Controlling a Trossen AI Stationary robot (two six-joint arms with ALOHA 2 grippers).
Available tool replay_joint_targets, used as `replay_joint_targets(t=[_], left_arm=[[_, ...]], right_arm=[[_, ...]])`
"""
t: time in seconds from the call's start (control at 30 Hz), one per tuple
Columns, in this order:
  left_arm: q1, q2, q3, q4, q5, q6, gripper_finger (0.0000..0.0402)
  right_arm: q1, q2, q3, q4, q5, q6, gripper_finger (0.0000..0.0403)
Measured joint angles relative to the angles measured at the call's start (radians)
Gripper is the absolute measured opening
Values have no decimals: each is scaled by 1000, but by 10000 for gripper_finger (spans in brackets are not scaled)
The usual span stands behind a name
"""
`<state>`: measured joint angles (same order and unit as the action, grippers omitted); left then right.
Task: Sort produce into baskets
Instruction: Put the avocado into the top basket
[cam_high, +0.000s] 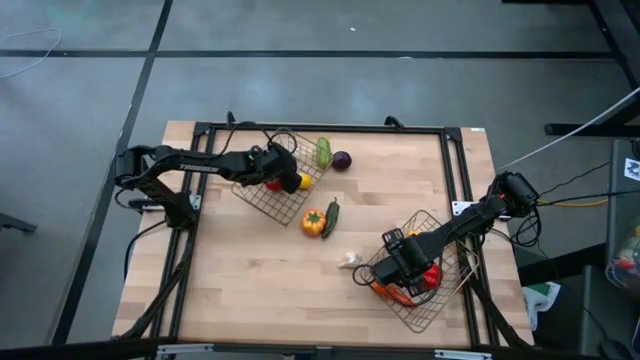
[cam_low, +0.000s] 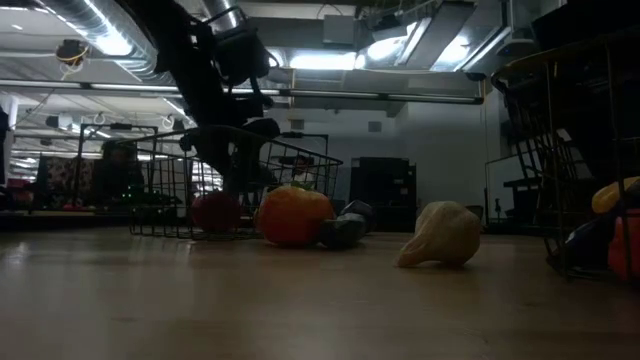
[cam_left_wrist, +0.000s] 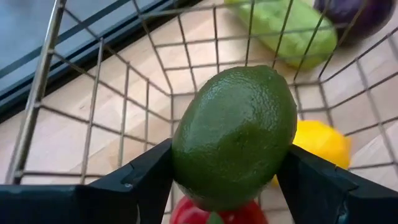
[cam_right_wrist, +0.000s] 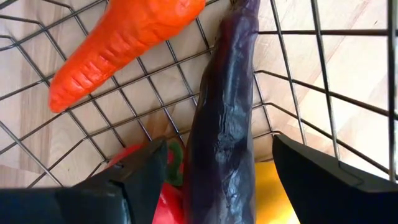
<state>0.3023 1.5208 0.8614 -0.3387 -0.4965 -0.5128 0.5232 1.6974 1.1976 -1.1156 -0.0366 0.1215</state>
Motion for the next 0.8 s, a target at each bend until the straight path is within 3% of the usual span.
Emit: replay_joint_targets(t=[0.4, 0.8], left_arm=[[6, 0, -21, 42, -10, -20, 259], [6, 0, -21, 41, -10, -10, 340]], right_arm=[[0, 0, 0, 0, 0, 0, 287], [0, 0, 0, -21, 0, 0, 287]])
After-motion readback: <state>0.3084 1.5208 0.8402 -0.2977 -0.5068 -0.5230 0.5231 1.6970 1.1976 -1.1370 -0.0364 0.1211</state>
